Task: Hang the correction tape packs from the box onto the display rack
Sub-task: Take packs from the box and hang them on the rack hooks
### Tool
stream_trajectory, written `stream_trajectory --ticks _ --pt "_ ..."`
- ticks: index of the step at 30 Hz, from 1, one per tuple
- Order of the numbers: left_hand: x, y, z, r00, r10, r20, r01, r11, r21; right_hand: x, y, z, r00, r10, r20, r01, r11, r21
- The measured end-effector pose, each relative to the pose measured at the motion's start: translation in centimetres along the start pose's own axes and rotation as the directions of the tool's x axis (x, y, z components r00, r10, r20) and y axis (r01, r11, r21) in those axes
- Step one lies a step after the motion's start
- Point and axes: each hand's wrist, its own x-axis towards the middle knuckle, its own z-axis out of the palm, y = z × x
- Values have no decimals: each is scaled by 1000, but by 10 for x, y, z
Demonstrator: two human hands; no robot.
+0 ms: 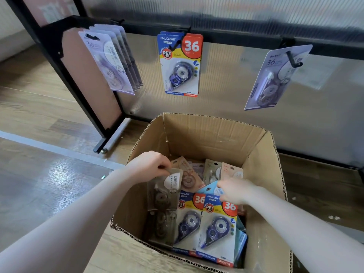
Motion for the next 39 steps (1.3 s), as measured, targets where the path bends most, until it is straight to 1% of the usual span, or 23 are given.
stream_trajectory --ticks 3,10,14,18,21,27,29,32,35,39 --pt "1 -1 0 1000 29 5 -29 1000 2 4 1 5 999 26 27 -27 999 39" --pt "-2 -2 0 999 43 -18 -43 999 -2 14 2 15 989 30 144 -47 993 112" --pt "-2 -4 1 999 53 -13 -53 999 -3 17 0 19 989 36 143 -51 994 100" --pt "-2 -4 1 999 51 -6 -51 999 2 15 -4 17 992 3 130 -13 997 78" --pt "-1 -4 1 999 32 -5 -32 999 5 14 -5 14 996 -17 83 10 997 81" --pt "-5 3 -3 1000 16 2 -16 1000 7 0 -1 -5 996 -85 -4 84 973 215" --pt "-7 7 -8 1000 15 -10 -15 1000 9 -8 3 -15 995 -82 -51 93 962 256" --pt "-10 11 -18 998 5 -64 -4 1000 22 -21 8 -34 989 -41 -145 83 950 301" --pt "-13 16 -33 988 -14 -151 16 1000 11 -33 11 -52 970 7 -242 83 929 360" --pt "-18 23 -53 965 -29 -261 35 999 17 -42 9 -73 932 47 -359 91 929 358"
